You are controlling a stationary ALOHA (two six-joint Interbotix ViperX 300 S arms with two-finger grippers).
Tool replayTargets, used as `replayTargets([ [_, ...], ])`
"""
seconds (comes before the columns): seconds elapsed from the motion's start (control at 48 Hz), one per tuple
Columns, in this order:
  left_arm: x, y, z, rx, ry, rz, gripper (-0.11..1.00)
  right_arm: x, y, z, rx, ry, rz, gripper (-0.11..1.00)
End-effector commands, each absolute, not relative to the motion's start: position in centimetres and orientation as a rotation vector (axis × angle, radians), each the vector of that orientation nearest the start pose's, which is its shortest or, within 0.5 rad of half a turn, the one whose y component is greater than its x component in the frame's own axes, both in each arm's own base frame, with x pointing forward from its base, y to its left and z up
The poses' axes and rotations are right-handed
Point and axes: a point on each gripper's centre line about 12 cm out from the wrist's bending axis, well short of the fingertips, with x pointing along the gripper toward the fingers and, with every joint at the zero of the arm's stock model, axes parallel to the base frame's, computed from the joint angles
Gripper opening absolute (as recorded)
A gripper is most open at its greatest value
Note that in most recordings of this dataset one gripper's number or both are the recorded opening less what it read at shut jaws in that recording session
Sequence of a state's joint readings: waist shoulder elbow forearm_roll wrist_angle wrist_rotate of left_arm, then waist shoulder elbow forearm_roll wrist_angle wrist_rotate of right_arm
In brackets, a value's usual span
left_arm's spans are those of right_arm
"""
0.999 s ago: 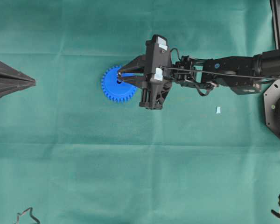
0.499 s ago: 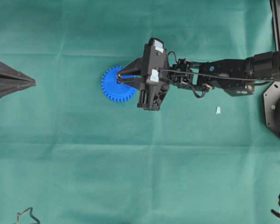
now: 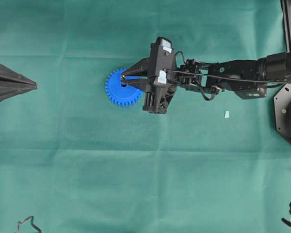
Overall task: Insert the shaft into the center hole of the gear.
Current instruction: 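Hold the shaft seated in the gear hole with the right gripper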
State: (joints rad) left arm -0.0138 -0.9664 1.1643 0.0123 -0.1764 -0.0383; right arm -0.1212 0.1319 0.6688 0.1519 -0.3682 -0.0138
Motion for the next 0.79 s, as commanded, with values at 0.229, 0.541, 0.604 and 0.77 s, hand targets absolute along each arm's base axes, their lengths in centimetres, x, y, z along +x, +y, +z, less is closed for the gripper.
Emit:
replayTargets([
  [0.229,20.2,-0.3,29.4,-0.023,0.000,-0.018,0.00,41.2,-5.6,16.9,0.145,0.374,-0.199,0.16],
  [0.541,20.2,-0.3,29.4,-0.023,0.000,-0.018,0.00,41.5,-5.4,15.4,0.151,0.406,-0.198,0.16],
  [0.604,20.2,-0.3,29.4,-0.025,0.000,-0.018,0.00,41.5,-5.4,15.1,0.154,0.414,-0.200,0.16],
  [0.77,20.2,-0.3,29.4,-0.023,0.000,-0.016,0.00,41.5,-5.4,14.1,0.159,0.436,-0.205,0.16],
])
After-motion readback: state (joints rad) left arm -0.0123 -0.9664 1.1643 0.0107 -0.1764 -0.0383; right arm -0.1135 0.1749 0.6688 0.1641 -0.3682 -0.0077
